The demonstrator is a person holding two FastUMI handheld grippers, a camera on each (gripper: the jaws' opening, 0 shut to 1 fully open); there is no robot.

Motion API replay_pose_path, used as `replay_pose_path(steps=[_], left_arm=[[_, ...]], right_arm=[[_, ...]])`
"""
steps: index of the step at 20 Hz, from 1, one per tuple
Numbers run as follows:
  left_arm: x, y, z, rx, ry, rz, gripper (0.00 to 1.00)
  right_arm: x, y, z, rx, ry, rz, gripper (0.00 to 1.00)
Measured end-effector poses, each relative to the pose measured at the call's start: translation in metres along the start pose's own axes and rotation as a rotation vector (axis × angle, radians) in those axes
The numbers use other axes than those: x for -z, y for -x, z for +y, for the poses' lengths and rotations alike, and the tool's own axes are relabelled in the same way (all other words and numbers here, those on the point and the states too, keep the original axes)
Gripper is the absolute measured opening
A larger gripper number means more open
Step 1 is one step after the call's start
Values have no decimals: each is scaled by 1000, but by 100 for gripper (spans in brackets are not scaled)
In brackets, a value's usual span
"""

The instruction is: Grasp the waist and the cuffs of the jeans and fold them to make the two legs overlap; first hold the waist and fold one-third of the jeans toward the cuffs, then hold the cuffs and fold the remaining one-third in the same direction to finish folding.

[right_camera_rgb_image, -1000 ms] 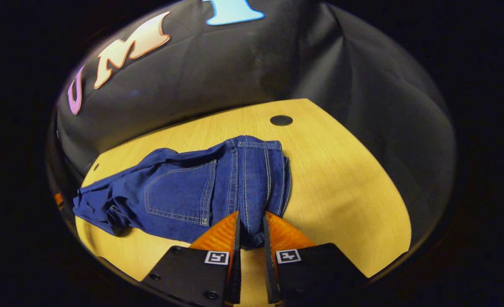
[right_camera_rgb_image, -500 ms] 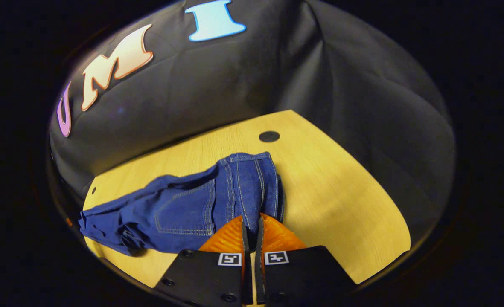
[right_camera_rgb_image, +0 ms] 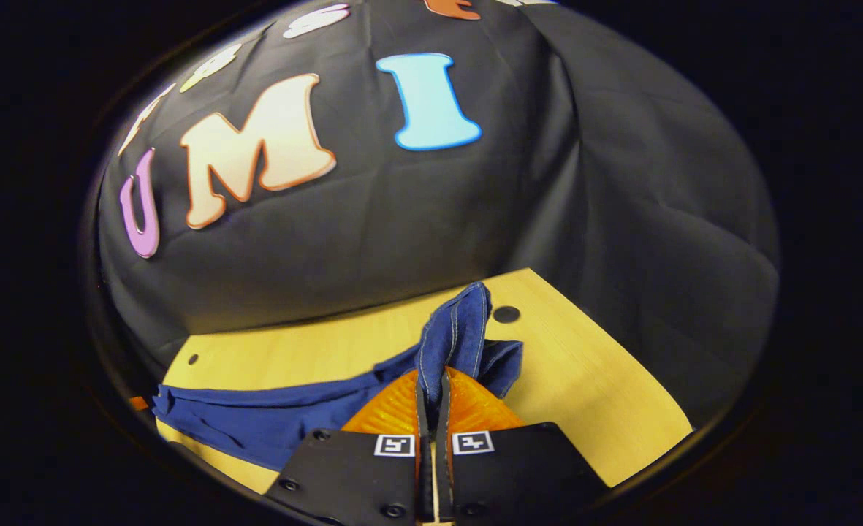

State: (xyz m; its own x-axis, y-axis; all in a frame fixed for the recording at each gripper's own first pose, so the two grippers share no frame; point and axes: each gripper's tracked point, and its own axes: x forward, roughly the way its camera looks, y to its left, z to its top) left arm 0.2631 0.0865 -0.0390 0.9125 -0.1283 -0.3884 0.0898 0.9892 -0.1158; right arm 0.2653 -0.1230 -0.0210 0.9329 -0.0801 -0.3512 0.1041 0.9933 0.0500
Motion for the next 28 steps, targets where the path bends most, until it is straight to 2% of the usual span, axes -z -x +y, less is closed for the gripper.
replay_pose_path(steps=[4,7,8,9,11,12,13,15,16,19,23,25,28], left_arm=[[-2,-4,-3,39,4,0,89],[-2,-6,-1,47,-8,4,89],[-2,-7,-1,51,-9,4,88],[-2,-7,-2,59,-6,2,89],[-2,-6,-3,80,12,-6,89],[-1,-5,-2,82,18,-6,85],[0,-6,-2,80,21,-4,89],[-1,-5,-1,78,27,-5,89],[0,-5,1,75,27,-5,89],[-2,-5,4,64,30,-10,89],[-2,-4,9,46,46,-17,88],[-1,-4,12,38,52,-18,89],[0,-3,16,24,65,-20,89]], right_arm=[[-21,22,98,-178,-29,-58,4],[-18,32,165,-320,-31,-66,4],[-15,35,184,-358,-26,-66,1],[-11,38,201,-391,-23,-62,6],[0,44,236,-462,-25,-49,4],[8,46,254,-499,-27,-37,4],[17,47,271,-536,-34,-20,4],[42,53,304,-611,-46,32,6],[58,54,320,-637,-45,65,4],[125,45,351,-663,-16,187,3],[218,22,372,-631,56,337,4],[249,17,377,-610,118,368,3],[267,18,376,-602,193,374,0]])
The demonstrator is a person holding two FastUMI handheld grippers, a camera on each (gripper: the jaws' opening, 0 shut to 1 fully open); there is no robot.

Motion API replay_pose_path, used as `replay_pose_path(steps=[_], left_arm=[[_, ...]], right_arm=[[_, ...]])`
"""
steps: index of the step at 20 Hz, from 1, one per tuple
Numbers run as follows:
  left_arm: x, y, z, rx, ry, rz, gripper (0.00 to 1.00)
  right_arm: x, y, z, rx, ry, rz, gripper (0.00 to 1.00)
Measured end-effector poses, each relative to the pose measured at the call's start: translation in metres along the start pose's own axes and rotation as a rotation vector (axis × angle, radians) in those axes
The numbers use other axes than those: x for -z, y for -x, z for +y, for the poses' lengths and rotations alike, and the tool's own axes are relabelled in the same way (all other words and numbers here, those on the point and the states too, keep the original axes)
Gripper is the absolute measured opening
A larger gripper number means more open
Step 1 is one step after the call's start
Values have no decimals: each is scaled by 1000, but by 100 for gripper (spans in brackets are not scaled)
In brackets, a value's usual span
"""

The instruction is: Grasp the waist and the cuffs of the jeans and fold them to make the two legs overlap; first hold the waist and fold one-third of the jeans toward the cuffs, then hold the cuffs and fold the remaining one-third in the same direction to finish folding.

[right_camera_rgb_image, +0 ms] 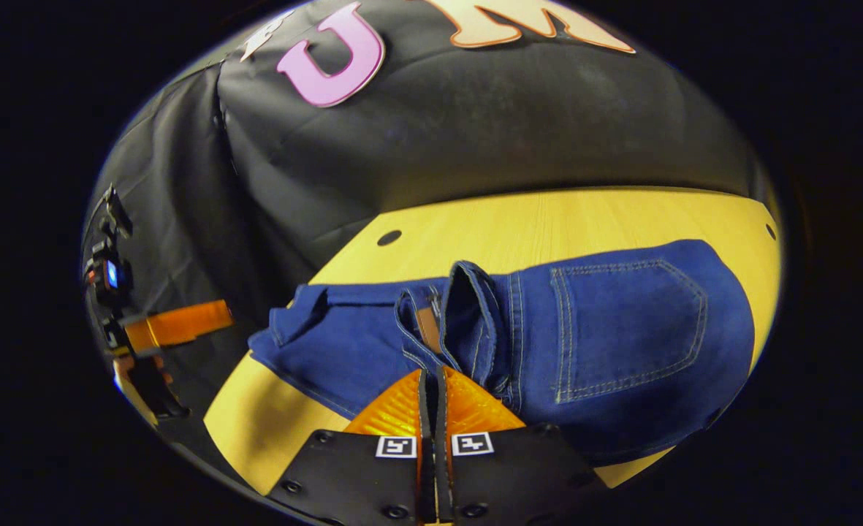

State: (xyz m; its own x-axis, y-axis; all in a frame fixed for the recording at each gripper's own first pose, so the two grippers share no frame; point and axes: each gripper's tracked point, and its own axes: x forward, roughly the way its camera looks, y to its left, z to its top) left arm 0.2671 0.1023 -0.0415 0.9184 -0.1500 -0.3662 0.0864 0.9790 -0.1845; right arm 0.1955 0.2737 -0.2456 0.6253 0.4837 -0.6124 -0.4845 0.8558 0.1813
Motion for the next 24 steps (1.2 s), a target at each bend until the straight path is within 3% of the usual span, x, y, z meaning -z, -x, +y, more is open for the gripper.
replay_pose_path(steps=[10,16,20,21,24], left_arm=[[10,4,27,-100,23,29,89],[31,6,41,-142,2,95,89],[43,11,34,-131,5,139,89],[45,11,37,-133,-4,148,89],[50,9,40,-147,-12,164,89]], right_arm=[[9,-3,-9,106,233,14,4],[7,-4,-9,155,206,21,4],[4,-1,-3,121,159,28,7],[2,2,1,103,134,28,13],[-8,19,31,36,90,-6,78]])
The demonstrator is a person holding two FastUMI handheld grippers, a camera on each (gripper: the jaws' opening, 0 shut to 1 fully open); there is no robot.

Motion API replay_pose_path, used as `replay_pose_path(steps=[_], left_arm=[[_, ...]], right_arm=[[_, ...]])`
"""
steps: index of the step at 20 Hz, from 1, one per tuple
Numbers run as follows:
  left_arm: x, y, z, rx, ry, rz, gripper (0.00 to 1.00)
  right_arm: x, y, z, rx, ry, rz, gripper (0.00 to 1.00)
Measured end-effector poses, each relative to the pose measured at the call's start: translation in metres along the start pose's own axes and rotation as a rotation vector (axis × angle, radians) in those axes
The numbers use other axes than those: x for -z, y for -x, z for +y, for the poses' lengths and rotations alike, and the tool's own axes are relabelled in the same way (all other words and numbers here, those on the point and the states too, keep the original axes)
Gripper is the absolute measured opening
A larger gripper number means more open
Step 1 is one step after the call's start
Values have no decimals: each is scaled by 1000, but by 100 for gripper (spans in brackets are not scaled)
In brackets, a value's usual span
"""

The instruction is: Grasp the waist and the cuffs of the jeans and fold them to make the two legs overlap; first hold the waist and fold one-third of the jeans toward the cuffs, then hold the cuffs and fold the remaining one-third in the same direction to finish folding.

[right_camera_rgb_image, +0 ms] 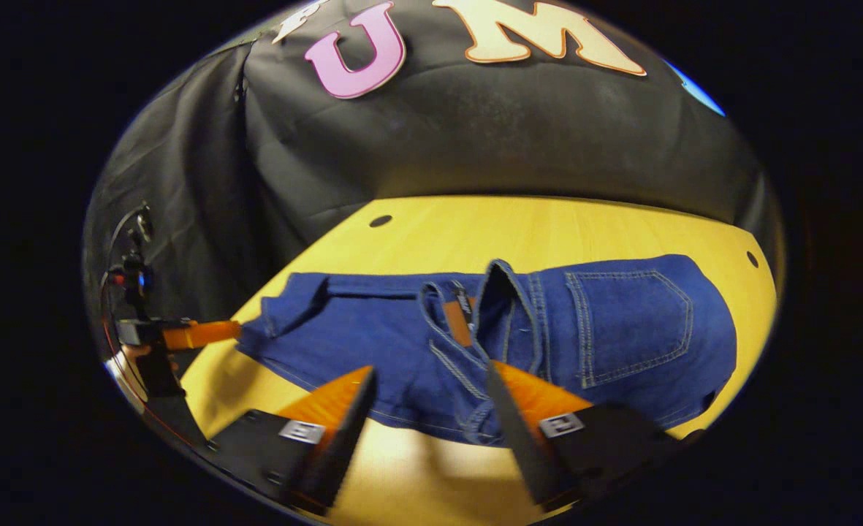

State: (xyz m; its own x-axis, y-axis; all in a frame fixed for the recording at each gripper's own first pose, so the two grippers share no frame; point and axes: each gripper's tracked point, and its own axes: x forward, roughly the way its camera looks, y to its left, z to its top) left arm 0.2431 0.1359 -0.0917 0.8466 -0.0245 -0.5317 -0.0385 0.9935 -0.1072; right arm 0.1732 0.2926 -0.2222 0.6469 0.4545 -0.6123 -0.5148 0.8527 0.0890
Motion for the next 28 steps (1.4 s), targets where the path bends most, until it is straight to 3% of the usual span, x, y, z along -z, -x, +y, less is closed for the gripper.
replay_pose_path(steps=[1,4,5,9,10,12,16,17,18,20,22,24,26,27,28], left_arm=[[0,-1,0,-3,6,2,89],[3,-2,1,-14,29,18,89],[5,-4,2,-24,32,24,89],[10,-3,2,-41,61,40,89],[12,-4,3,-48,63,41,89],[12,-4,5,-61,60,39,89],[15,-6,12,-96,14,46,88],[17,-7,14,-109,-15,49,90],[18,-8,17,-123,-51,56,86],[17,-7,16,-127,-93,45,82],[14,-5,14,-133,-80,41,73],[17,-8,12,-130,-73,42,70],[17,-10,5,-124,-76,44,63],[17,-13,2,-112,-75,41,54],[17,-15,-3,-107,-61,35,51]], right_arm=[[-6,2,2,6,11,-10,99],[-21,29,0,25,13,-50,95],[-28,39,-5,37,9,-64,98],[-49,72,-45,128,-29,-120,95],[-52,76,-56,155,-43,-129,99],[-53,84,-77,207,-67,-136,94],[-43,98,-105,273,-96,-123,99],[-39,103,-112,293,-98,-118,94],[-38,106,-116,306,-98,-115,99],[-37,110,-120,319,-101,-116,99],[-37,113,-122,323,-105,-119,99],[-36,114,-123,326,-107,-117,95],[-37,118,-124,333,-104,-121,99],[-37,120,-125,337,-101,-125,99],[-38,122,-125,340,-101,-129,99]])
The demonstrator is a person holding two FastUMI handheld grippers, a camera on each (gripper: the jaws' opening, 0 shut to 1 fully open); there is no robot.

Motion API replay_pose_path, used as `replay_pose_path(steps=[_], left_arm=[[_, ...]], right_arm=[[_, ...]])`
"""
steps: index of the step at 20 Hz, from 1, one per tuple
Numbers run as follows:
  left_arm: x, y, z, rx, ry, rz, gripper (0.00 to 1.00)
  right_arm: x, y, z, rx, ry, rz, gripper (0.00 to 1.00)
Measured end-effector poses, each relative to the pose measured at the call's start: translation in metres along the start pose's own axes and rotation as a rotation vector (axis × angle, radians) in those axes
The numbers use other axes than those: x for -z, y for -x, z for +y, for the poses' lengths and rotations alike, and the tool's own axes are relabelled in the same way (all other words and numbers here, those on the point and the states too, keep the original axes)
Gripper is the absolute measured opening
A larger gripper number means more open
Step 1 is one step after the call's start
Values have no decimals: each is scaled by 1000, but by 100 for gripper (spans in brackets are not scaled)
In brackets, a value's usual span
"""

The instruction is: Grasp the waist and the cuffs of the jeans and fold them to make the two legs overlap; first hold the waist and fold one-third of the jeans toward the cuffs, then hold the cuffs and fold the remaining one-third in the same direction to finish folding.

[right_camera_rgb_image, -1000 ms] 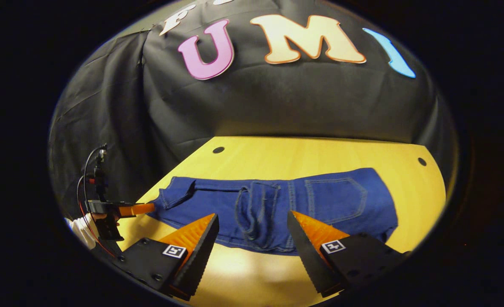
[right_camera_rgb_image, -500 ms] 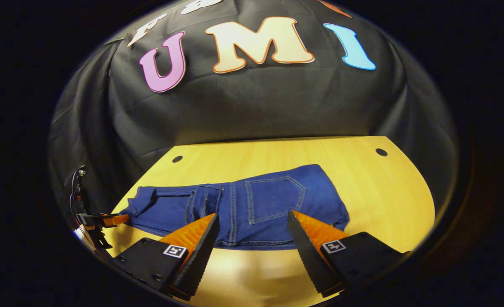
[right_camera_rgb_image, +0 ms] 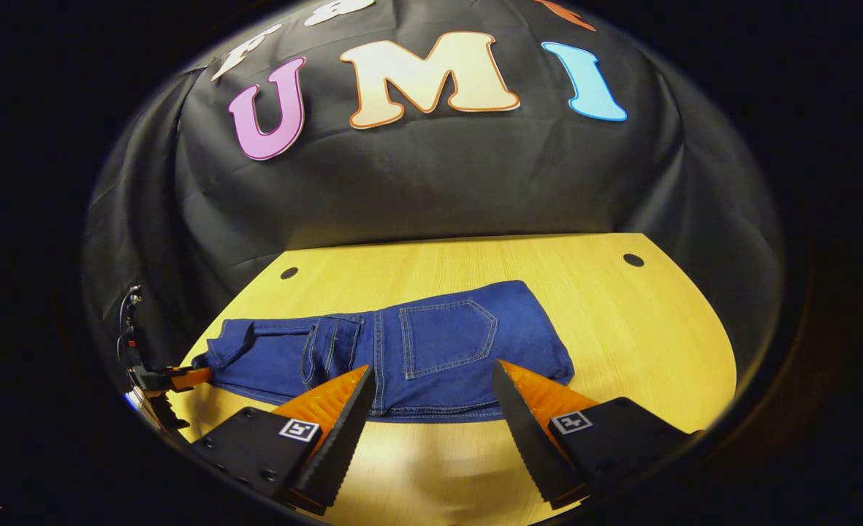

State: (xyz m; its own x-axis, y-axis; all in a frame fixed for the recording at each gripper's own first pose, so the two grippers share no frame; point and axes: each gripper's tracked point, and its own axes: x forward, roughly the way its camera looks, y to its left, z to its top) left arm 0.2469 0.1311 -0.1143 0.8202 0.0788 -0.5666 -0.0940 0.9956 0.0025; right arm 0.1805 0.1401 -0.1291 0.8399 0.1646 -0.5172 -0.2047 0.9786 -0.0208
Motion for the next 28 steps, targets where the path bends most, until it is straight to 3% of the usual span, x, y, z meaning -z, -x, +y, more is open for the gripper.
replay_pose_path(steps=[1,2,3,7,13,14,18,22,28], left_arm=[[-3,1,-3,2,7,-8,34],[-3,4,-6,6,16,-11,29],[-6,4,-7,4,25,-16,17],[-7,2,-9,2,97,-44,1],[-15,8,-14,-9,170,-56,0],[-23,12,-17,-4,179,-65,0],[-67,42,-51,45,206,-135,0],[-122,63,-111,90,162,-209,0],[-182,62,-222,140,-50,-280,0]], right_arm=[[-1,2,-1,2,-1,-3,99],[-2,4,-2,6,-2,-6,99],[-3,7,-5,11,-2,-10,99],[-7,18,-19,40,-10,-20,99],[-9,36,-47,76,-43,-26,95],[-9,39,-52,78,-47,-27,99],[-13,47,-82,74,-33,-26,99],[-15,53,-112,34,-61,-13,99],[-32,56,-160,-15,-90,-39,99]])
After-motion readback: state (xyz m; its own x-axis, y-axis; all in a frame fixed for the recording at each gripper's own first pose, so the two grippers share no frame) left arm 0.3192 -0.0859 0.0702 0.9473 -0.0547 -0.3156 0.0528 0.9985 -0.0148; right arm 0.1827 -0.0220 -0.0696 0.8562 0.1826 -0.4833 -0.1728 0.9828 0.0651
